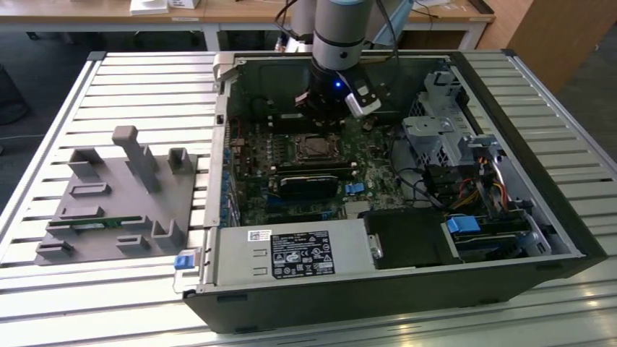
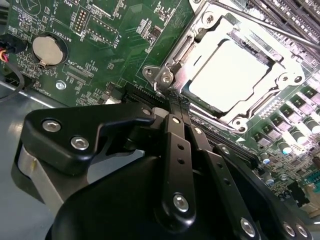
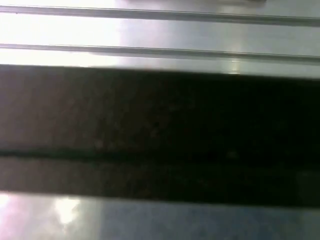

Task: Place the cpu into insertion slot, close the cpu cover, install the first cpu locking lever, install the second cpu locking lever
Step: 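Install the first cpu locking lever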

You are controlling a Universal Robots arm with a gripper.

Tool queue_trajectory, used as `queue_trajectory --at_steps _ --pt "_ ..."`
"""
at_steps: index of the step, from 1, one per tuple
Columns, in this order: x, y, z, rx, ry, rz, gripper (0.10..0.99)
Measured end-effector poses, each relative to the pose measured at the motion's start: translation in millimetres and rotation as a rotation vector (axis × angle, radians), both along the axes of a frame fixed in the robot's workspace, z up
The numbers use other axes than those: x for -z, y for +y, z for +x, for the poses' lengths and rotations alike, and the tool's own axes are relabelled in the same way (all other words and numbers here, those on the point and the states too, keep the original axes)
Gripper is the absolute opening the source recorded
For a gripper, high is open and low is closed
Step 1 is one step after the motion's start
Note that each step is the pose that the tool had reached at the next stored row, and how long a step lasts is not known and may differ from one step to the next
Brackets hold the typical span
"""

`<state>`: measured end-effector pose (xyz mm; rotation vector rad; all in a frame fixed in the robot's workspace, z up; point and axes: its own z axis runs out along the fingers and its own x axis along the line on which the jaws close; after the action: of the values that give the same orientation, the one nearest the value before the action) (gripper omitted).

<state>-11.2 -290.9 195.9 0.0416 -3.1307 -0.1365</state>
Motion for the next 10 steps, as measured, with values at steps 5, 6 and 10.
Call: queue_trajectory --at_steps 5,6,10 --pt "-0.4 0.7 0.2 0.000 -0.0006 0.002 0.118" --pt "-1.5 0.7 0.2 0.000 -0.0007 0.002 0.118" --pt "-8.4 0.6 0.1 0.000 -0.0002 0.001 0.118"
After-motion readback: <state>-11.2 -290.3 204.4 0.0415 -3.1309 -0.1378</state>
